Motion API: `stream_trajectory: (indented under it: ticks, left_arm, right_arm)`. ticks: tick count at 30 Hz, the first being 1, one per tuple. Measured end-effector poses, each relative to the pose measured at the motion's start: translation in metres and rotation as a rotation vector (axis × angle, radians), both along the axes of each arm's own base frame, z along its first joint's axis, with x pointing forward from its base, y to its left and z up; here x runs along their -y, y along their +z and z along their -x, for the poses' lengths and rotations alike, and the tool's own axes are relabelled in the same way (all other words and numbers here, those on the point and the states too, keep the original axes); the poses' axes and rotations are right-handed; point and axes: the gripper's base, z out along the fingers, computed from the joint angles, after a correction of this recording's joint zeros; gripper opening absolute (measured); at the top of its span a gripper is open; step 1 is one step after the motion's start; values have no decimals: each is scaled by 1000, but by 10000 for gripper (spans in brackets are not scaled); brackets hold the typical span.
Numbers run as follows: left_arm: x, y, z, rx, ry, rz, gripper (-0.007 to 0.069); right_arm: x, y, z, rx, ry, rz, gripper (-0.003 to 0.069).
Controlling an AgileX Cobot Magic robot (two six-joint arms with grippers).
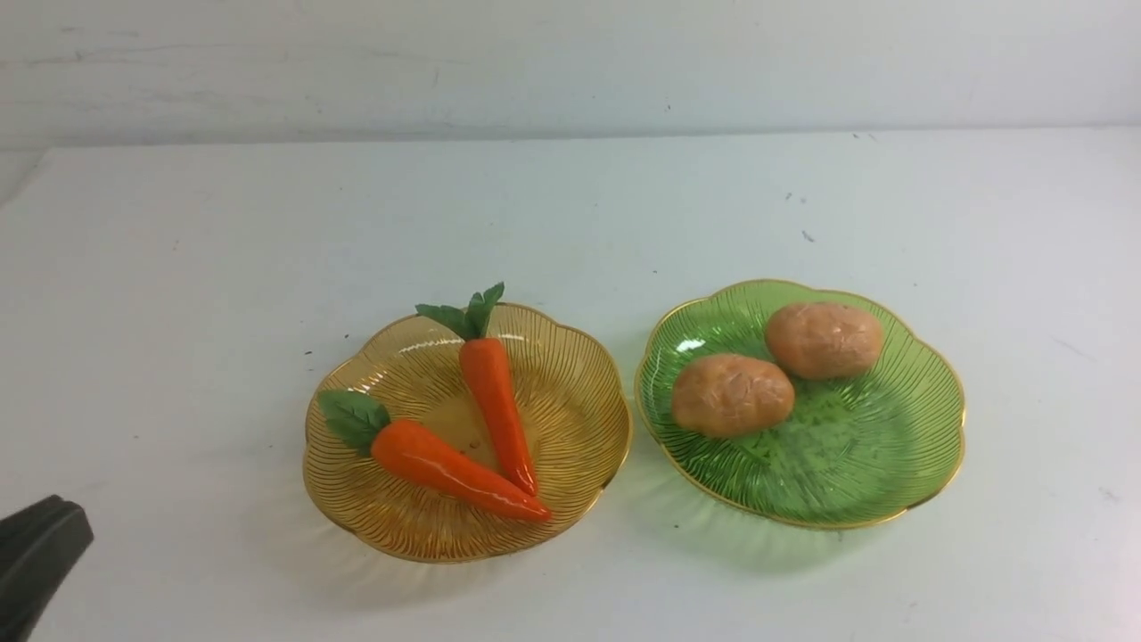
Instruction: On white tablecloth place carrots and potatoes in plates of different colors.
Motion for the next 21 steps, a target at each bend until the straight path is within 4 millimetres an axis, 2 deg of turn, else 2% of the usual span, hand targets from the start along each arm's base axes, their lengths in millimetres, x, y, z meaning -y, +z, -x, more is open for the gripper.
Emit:
stream_trajectory:
  ticks: [21]
  left_arm:
    - [-1, -6, 3, -56, 18, 8, -3]
  right_arm:
    - [0, 0, 0, 0, 0, 0, -15]
